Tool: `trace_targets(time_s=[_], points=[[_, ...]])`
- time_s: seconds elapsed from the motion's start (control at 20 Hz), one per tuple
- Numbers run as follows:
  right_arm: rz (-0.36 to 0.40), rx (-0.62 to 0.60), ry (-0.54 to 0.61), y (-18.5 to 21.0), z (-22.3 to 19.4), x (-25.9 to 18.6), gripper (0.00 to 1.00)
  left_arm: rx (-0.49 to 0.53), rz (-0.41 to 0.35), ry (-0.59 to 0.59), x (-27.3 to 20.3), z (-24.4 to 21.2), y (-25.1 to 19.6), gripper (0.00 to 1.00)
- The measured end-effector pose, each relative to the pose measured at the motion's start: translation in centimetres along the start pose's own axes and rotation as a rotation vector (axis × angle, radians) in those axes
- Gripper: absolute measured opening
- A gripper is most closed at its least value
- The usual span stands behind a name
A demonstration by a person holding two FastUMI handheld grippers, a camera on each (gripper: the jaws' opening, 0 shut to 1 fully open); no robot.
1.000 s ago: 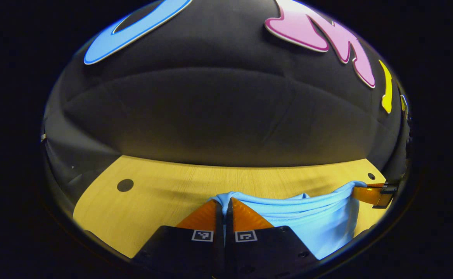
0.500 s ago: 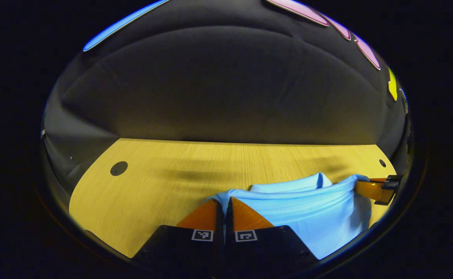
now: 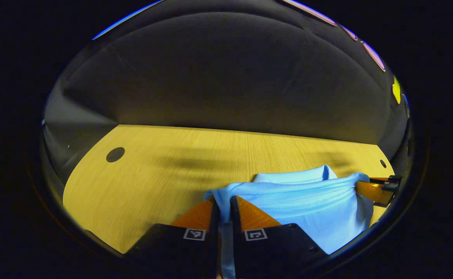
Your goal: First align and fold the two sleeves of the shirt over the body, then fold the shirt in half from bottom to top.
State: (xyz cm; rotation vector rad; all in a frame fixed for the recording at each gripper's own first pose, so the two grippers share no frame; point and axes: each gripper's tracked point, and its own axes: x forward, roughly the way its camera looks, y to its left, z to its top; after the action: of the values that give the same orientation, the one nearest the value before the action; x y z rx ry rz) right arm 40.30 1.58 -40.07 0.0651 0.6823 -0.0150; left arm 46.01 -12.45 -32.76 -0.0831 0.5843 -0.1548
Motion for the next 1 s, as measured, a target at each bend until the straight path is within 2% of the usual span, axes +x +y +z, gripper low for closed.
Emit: trace_targets(time_s=[0.05, 0.1, 0.15, 0.3, 0.35, 0.4, 0.45, 0.65, 0.75, 1.0], points=[[-0.004, 0.004, 0.003, 0.0, -0.1, -0.1, 0.43, 0.007, 0.004, 0.000, 0.1, 0.0, 0.0, 0.38], [-0.005, 0.009, 0.006, 0.0, 0.0, -0.2, 0.49, 0.012, 0.007, 0.003, 0.0, -0.1, 0.1, 0.39], [0.000, 0.020, 0.011, 0.1, -0.1, -0.4, 0.54, 0.015, 0.009, 0.006, -0.1, -0.1, 0.0, 0.46], [-0.002, 0.035, 0.019, -0.1, 0.0, -0.6, 0.57, 0.037, 0.040, 0.002, -0.5, 0.1, 0.8, 0.68], [-0.001, 0.033, 0.015, -0.3, 0.2, -1.0, 0.70, 0.039, 0.049, 0.000, -0.7, 0.1, 1.1, 0.75], [0.001, 0.031, 0.003, -0.3, 0.6, -1.2, 0.75, 0.037, 0.050, -0.003, -1.1, 0.1, 1.2, 0.77], [-0.005, 0.027, -0.017, -0.5, 1.1, -1.7, 0.81, 0.040, 0.055, -0.008, -1.4, -0.1, 1.4, 0.89], [-0.013, 0.032, -0.069, -0.4, 2.1, -4.3, 1.00, 0.067, 0.092, -0.042, -4.3, -0.4, 1.9, 0.94], [-0.009, 0.048, -0.093, -0.2, 3.0, -6.9, 0.99, 0.076, 0.109, -0.067, -6.9, -0.2, 1.9, 0.94], [0.007, 0.075, -0.170, 0.7, 6.0, -15.5, 0.99, 0.005, 0.032, -0.192, -16.8, 3.2, -0.1, 0.94]])
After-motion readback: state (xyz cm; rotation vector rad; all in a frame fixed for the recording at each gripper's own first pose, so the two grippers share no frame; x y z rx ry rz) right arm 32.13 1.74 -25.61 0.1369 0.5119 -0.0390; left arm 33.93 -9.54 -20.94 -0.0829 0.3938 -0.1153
